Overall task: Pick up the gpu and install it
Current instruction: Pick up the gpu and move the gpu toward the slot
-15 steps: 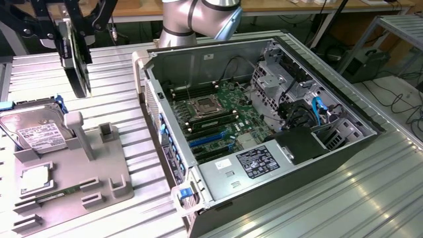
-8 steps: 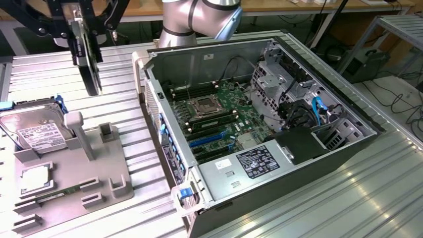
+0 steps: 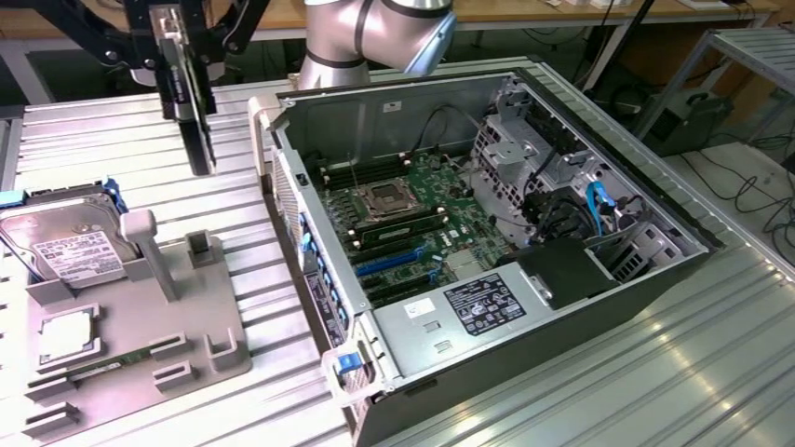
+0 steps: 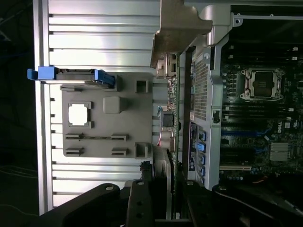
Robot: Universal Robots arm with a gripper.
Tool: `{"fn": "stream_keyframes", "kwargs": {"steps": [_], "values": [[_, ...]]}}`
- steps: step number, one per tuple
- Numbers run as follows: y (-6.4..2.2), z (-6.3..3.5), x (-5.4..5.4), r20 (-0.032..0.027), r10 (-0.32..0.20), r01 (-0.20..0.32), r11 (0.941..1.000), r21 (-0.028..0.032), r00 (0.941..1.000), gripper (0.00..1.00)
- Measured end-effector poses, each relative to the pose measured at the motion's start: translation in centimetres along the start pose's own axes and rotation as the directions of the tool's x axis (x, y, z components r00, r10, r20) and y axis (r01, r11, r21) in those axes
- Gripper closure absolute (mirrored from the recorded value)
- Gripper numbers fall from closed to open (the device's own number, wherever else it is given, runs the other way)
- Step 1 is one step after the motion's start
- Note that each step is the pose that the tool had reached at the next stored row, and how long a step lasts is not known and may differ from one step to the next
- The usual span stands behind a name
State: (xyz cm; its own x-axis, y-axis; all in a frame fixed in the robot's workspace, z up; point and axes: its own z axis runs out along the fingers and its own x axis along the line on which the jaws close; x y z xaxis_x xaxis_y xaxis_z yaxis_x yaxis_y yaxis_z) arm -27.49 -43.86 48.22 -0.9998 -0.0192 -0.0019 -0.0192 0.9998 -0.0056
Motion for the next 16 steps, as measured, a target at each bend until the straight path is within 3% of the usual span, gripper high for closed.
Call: {"fn": "stream_keyframes", "kwargs": {"steps": [16], "values": [[-0.05, 0.01, -2.6, 0.0, 0.0, 0.0, 1.0, 0.0, 1.0, 0.72]]}}
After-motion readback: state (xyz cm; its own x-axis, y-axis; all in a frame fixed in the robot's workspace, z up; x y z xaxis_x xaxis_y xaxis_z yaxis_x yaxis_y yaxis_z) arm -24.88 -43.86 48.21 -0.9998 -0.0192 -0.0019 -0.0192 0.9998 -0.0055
